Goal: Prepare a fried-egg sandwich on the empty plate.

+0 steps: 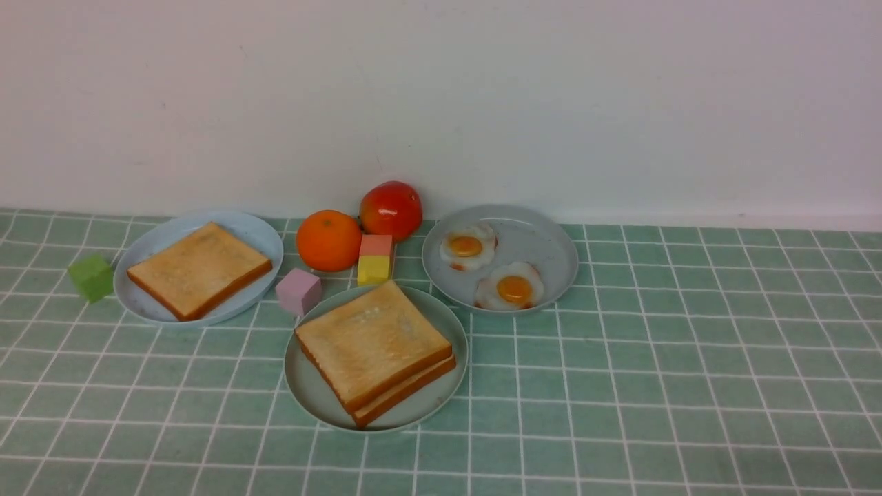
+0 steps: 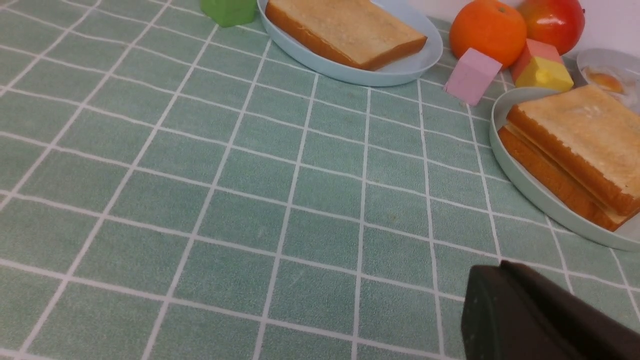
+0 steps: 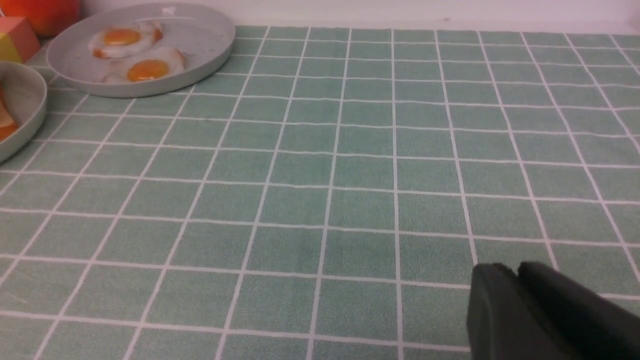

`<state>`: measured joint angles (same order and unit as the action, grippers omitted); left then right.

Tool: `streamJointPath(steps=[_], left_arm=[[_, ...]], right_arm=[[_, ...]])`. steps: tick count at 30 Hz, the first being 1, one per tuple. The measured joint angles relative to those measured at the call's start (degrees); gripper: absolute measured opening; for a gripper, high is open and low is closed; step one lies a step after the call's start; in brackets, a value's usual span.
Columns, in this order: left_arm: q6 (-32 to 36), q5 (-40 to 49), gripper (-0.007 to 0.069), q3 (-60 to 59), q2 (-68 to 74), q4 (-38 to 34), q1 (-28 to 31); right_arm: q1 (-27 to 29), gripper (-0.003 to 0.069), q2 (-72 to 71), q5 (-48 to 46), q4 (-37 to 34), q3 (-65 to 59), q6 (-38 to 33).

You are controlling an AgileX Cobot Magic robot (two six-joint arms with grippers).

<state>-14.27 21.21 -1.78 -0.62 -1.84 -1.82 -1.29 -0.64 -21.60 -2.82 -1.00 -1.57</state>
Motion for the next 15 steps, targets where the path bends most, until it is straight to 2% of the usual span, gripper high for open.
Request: streamJointPath(steps=[15], left_arm=[[0.0, 0.0, -0.0013, 0.0, 0.0, 0.0, 0.0]], right_arm=[[0.0, 0.0103, 0.0, 0.0, 0.0, 0.0, 0.0]])
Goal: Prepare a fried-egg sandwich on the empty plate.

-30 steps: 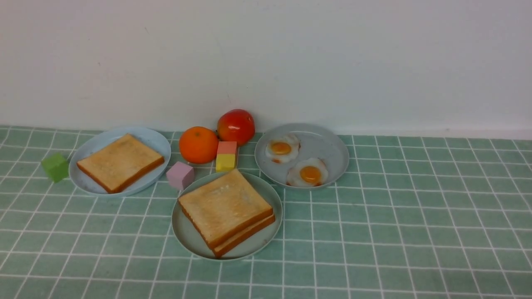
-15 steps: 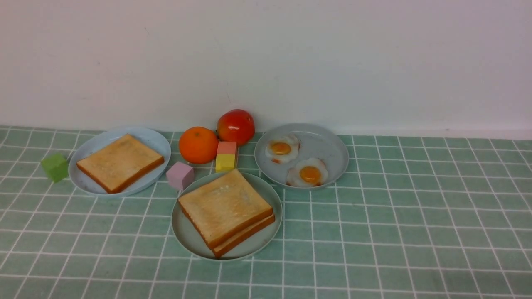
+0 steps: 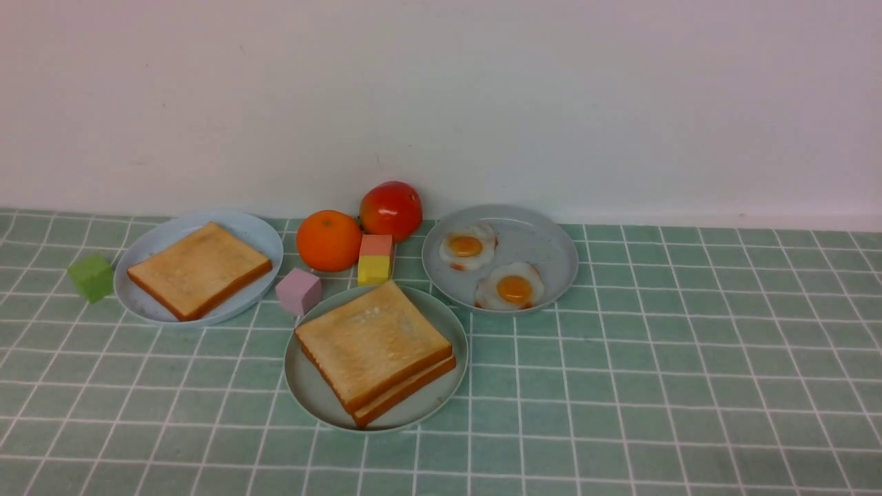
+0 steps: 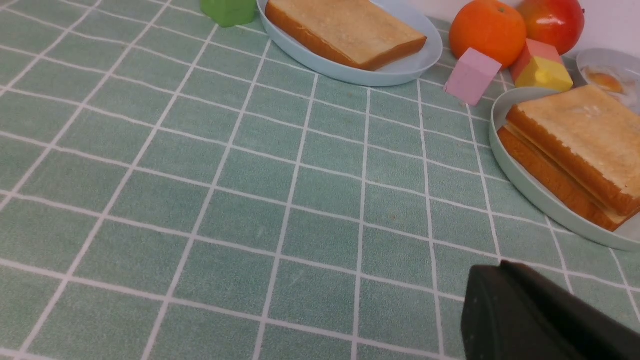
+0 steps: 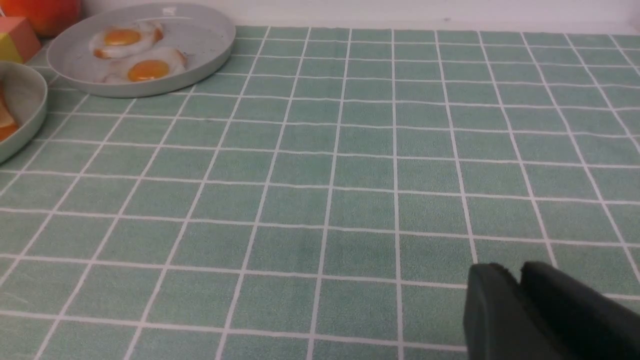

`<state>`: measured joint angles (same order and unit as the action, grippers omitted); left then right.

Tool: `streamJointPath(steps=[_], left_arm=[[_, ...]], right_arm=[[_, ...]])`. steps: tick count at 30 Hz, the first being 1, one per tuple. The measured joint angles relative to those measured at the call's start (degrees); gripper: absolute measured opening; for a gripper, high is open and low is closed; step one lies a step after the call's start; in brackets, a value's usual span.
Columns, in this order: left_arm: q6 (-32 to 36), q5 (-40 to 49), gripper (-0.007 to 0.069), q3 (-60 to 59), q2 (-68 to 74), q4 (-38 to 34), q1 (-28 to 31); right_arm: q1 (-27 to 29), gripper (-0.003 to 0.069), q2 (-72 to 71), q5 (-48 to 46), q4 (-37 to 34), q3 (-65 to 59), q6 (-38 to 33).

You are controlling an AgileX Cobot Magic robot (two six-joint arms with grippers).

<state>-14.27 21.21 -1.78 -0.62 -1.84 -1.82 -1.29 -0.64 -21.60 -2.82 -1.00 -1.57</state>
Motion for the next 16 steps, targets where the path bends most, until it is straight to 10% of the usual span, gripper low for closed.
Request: streamJointPath(steps=[16], left_arm=[[0.0, 0.0, -0.0009, 0.0, 0.0, 0.0, 0.0]], right_arm=[[0.0, 0.0118, 0.0, 0.0, 0.0, 0.0, 0.0]])
